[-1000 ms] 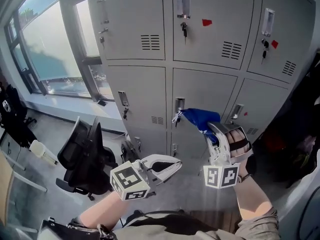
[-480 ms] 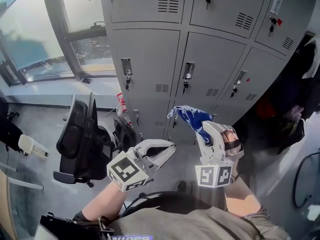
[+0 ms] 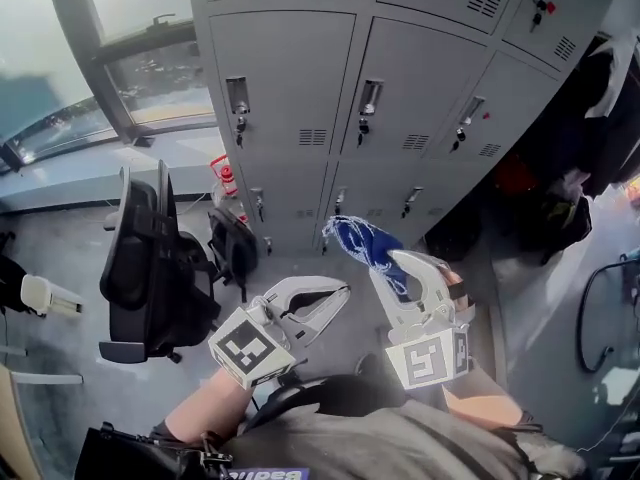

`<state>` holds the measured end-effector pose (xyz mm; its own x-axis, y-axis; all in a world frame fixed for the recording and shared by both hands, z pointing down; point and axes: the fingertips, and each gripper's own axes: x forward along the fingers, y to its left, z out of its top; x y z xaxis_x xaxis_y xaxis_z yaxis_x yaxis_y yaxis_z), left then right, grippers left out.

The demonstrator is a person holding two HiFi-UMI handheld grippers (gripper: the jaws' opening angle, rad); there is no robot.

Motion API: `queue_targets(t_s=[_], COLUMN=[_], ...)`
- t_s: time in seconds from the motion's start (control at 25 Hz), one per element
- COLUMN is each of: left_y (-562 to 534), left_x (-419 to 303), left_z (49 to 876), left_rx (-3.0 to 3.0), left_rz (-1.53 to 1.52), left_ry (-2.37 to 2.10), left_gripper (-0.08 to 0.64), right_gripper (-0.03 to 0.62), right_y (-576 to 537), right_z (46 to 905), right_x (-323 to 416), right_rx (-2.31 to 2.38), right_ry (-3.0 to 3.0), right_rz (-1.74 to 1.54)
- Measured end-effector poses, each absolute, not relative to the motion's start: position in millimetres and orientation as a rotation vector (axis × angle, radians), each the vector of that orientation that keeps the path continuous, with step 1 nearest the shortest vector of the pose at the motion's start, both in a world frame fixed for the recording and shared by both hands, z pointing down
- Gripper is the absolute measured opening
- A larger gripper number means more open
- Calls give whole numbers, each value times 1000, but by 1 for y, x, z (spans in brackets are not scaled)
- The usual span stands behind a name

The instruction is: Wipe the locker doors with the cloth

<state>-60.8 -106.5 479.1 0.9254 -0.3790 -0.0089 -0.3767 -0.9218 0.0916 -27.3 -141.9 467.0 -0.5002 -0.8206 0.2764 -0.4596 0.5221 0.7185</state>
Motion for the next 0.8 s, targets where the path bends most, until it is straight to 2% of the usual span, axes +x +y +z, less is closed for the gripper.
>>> queue_targets(t_s=[0.28,0.56,0.8], left_y=[-97,-90,-78], left_x=[-43,11,33], left_z=[462,447,441], left_rx=[2963,2986,2998], left_rz=[-50,-8,8], left_ry=[-763,-751,-740], left_gripper=[8,9,9], right_gripper=[86,86,86], right_y=[-124,-112,-104], right_z=[454,441,444], right_x=[-21,25,49], right_rx=[926,888,919], right_ry=[-2581,-2944,-3029], right_rz=[-473,124,282])
